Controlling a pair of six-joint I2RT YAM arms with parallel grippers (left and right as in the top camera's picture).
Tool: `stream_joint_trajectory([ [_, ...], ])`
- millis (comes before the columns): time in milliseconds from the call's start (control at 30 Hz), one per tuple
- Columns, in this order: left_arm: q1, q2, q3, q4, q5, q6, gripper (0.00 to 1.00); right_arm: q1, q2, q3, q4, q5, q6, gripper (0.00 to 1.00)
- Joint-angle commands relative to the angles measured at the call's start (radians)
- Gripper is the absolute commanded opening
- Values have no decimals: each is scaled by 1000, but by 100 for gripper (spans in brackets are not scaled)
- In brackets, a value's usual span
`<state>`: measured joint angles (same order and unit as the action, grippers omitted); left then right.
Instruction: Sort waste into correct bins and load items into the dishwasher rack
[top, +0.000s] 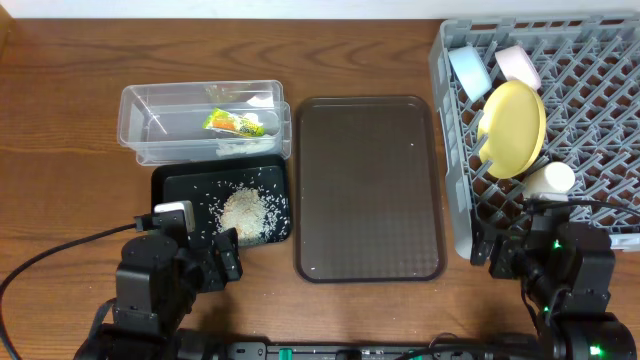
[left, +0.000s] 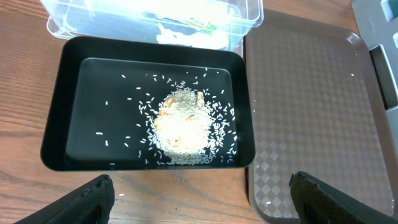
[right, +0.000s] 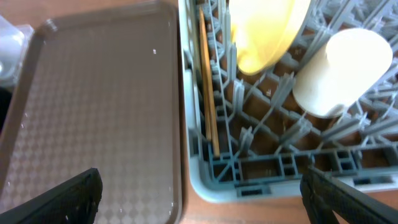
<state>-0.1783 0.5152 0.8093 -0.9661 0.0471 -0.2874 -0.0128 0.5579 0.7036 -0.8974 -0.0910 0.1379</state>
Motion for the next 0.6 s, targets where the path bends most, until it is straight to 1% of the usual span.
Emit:
stream_joint_trajectory([
  [0, 2, -3, -7, -1, 2, 2, 92, -6, -3, -7, -21, -3, 4, 99],
  [233, 2, -3, -7, -1, 2, 2, 93, -5, -4, -7, -42, 0, -1, 99],
  [267, 2, -3, -7, -1, 2, 2, 93, 0, -17, -9, -44, 28, -25, 99],
  [333, 2, -3, -7, -2, 2, 2, 93, 16, -58, -14, -36, 34, -27, 99],
  [400, 2, -3, -7, -2, 2, 2, 93, 41, -109, -32, 7, 35, -35, 99],
  [567, 2, -3, -7, -2, 2, 2, 94, 88, -344, -172, 218, 34, -58, 99],
])
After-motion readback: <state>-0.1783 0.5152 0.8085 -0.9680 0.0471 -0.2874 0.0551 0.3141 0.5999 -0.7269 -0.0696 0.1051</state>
